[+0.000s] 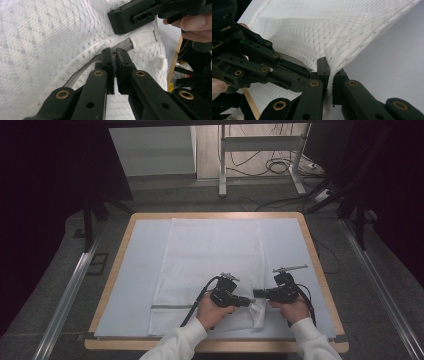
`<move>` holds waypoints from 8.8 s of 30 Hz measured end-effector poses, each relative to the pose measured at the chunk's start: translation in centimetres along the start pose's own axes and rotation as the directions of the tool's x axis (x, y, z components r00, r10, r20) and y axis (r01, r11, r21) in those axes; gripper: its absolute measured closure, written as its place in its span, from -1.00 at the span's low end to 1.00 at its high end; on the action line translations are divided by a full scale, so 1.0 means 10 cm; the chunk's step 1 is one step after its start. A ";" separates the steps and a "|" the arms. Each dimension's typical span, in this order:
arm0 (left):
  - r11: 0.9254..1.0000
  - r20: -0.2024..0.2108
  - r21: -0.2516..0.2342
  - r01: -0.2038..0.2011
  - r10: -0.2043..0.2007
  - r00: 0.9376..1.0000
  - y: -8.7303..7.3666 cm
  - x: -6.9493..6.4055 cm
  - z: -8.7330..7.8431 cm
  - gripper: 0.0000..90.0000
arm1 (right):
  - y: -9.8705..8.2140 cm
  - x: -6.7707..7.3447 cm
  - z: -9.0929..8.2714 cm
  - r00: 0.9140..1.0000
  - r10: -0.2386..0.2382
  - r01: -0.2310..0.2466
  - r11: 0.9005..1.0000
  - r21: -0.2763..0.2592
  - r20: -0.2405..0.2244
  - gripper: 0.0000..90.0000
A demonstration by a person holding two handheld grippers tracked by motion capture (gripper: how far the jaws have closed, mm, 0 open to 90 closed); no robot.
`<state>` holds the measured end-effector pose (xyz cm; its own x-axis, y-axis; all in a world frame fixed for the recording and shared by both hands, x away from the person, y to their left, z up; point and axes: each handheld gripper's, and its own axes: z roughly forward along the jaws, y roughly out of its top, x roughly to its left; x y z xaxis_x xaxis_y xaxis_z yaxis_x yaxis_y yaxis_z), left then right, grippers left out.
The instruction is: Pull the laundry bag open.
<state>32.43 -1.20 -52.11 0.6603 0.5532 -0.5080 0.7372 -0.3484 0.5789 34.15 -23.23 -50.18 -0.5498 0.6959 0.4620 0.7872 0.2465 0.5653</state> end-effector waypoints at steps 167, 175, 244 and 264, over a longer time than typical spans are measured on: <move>0.993 -0.141 -0.047 0.112 -0.118 0.983 -0.61 0.62 -0.83 0.93 | -0.02 -0.05 -0.05 0.999 0.009 -0.009 1.000 -0.003 0.037 0.95; 0.989 -0.137 -0.061 0.132 -0.139 0.981 -0.65 0.65 -0.90 0.93 | -0.03 -0.07 -0.07 0.999 0.015 -0.015 1.000 -0.008 0.039 0.95; 0.962 -0.176 -0.148 0.228 -0.253 0.951 -1.08 1.05 -1.64 0.92 | -0.04 -0.07 -0.06 0.999 0.006 -0.006 1.000 -0.005 0.042 0.95; 0.949 -0.181 -0.193 0.248 -0.283 0.942 -1.22 1.14 -1.84 0.92 | -0.04 -0.10 -0.06 0.999 0.009 -0.009 1.000 -0.002 0.048 0.95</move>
<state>28.29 23.24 -53.23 0.3875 0.7564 -0.5269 0.8359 -0.0474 0.5468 34.24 -24.43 -50.48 -0.5283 0.7300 0.4337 0.7917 0.2390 0.5622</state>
